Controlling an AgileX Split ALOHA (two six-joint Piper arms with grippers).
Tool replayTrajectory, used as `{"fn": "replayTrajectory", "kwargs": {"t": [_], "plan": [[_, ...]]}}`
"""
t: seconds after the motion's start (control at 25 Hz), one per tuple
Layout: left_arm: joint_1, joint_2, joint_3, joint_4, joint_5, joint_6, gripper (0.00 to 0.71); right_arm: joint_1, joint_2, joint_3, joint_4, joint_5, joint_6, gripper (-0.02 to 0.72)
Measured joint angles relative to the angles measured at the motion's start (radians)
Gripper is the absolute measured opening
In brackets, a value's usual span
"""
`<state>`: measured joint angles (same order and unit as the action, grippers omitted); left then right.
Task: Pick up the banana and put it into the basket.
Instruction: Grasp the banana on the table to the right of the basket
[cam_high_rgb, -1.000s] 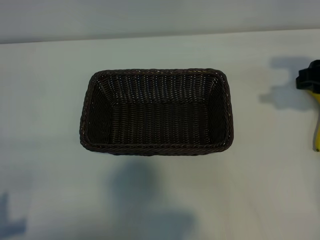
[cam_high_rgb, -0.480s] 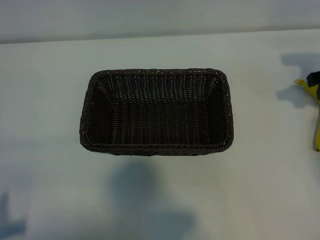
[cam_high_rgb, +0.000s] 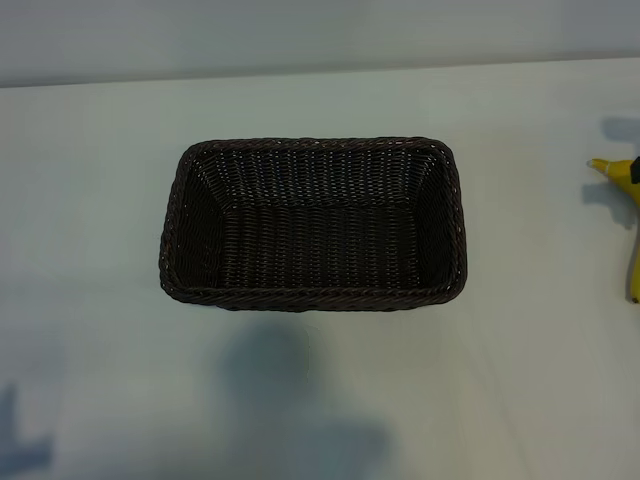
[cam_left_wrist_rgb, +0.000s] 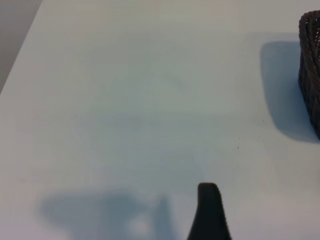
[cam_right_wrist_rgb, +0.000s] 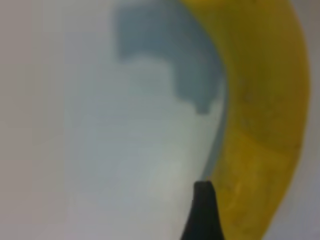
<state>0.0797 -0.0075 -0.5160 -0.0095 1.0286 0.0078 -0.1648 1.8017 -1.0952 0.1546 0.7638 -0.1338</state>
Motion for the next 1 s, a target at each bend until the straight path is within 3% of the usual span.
{"fn": "replayTrajectory", "kwargs": {"t": [0.12,0.88,1.0], "plan": [[0.000,0.000,0.000,0.000,0.000,0.001,0.561,0.000,0.000,0.000,0.036,0.000,-0.032,0.571],[0.000,0.000,0.000,0.000,0.000,0.001,0.561,0.000,0.136,0.000,0.037,-0.060,-0.039,0.570],[0.000,0.000,0.000,0.000,0.000,0.001,0.561,0.000,0.136,0.000,0.037,-0.060,-0.039,0.506]]}}
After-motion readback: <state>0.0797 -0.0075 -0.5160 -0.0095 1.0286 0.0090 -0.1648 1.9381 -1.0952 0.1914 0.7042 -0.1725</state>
